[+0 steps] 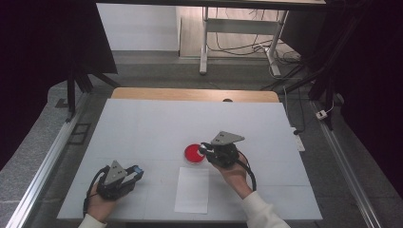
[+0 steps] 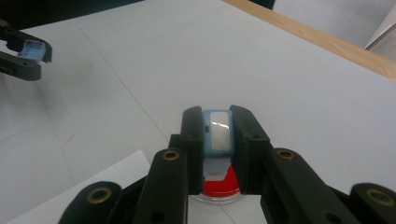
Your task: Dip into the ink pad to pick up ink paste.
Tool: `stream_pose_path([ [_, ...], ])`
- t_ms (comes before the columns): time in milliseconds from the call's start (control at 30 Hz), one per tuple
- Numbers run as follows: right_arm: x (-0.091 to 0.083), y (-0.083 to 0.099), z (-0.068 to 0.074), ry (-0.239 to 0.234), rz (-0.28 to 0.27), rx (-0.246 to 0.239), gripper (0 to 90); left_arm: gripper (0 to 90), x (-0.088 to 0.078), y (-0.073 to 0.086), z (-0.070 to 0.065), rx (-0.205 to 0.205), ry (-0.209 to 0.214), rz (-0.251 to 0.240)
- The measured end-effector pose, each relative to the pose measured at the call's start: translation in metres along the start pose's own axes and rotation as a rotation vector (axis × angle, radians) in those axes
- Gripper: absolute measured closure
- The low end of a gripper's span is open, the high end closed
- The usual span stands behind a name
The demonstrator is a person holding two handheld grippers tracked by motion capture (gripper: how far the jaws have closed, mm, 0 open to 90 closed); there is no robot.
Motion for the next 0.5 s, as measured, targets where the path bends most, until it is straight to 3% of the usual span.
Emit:
stream_pose_path([
  [500, -0.013, 0.002, 0.006, -0.019, -0.028, -0.011, 75.0, 65.6, 0.0, 0.0, 0.001, -0.001, -0.003, -0.002],
])
Point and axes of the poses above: each handheld gripper's, and its own axes: x roughly forward along the jaws, y roughly out of its underside, z roughly to its left, the point moved 1 cm from there along x, roughly forward along the jaws, and after that the axes turned 9 degrees about z, right-handed, at the moved point
